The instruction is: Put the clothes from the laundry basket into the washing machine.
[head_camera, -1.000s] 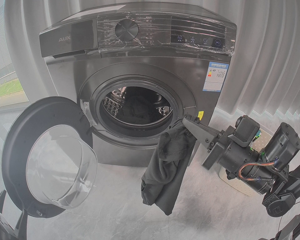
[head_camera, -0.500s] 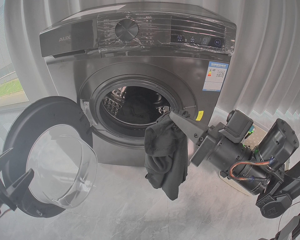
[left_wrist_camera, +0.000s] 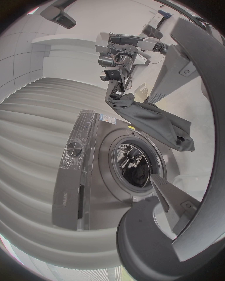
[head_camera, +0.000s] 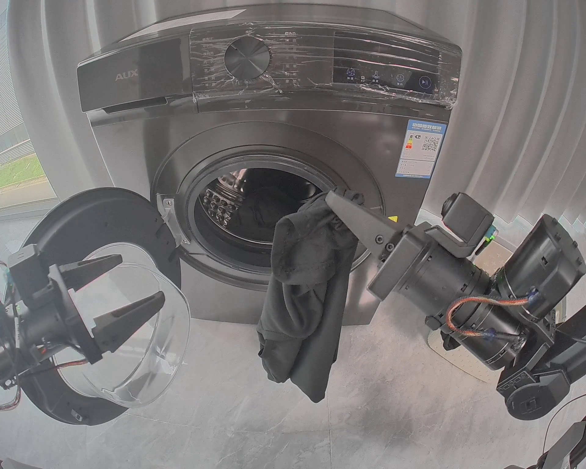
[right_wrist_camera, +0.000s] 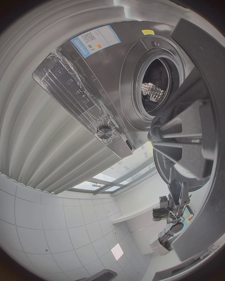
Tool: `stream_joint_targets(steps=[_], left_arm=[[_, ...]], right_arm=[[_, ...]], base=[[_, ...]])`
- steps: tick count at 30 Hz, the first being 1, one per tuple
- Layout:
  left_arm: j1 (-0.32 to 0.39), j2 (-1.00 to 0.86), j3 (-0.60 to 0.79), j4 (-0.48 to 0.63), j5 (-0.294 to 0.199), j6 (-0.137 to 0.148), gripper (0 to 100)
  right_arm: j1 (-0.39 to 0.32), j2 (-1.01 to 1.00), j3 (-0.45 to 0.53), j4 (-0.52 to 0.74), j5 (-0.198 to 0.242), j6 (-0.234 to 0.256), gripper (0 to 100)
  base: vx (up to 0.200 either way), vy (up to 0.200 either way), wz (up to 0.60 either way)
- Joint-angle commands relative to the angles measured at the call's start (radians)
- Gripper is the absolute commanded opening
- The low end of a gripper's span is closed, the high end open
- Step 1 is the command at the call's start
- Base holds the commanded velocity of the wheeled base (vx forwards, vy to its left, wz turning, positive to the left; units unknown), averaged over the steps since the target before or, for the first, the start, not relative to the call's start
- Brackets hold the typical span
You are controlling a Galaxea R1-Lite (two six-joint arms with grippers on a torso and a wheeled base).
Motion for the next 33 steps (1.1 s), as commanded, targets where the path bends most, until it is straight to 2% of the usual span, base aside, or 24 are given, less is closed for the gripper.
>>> stream_joint_targets(steps=[1, 5, 9, 13, 22, 33], left_arm=[[-0.091, 0.193, -0.013, -0.087, 0.033, -0.02, 100], [-0.134, 0.268, -0.005, -0.148, 0.047, -0.023, 100], [-0.152, 0.336, -0.001, -0.203, 0.045, -0.048, 100], [-0.152, 0.38, 0.007, -0.222, 0.043, -0.045, 100], [-0.209, 0.571, 0.024, -0.429, 0.045, -0.045, 100], [-0.209, 0.738, 0.033, -0.591, 0.036, -0.034, 100]], right_arm=[[-0.004, -0.001, -0.012, -0.001, 0.001, 0.004, 0], [-0.002, -0.001, -0.012, -0.003, 0.001, 0.004, 0], [-0.002, -0.001, -0.012, -0.004, 0.001, 0.006, 0], [-0.001, -0.001, -0.012, -0.003, 0.001, 0.006, 0], [0.007, 0.002, -0.019, -0.004, 0.001, 0.006, 0], [0.007, 0.002, -0.024, -0.004, 0.001, 0.007, 0]], base=[[0.0, 0.0, 0.0], [0.0, 0.0, 0.0], [0.0, 0.0, 0.0], [0.0, 0.0, 0.0], [0.0, 0.0, 0.0], [0.0, 0.0, 0.0]])
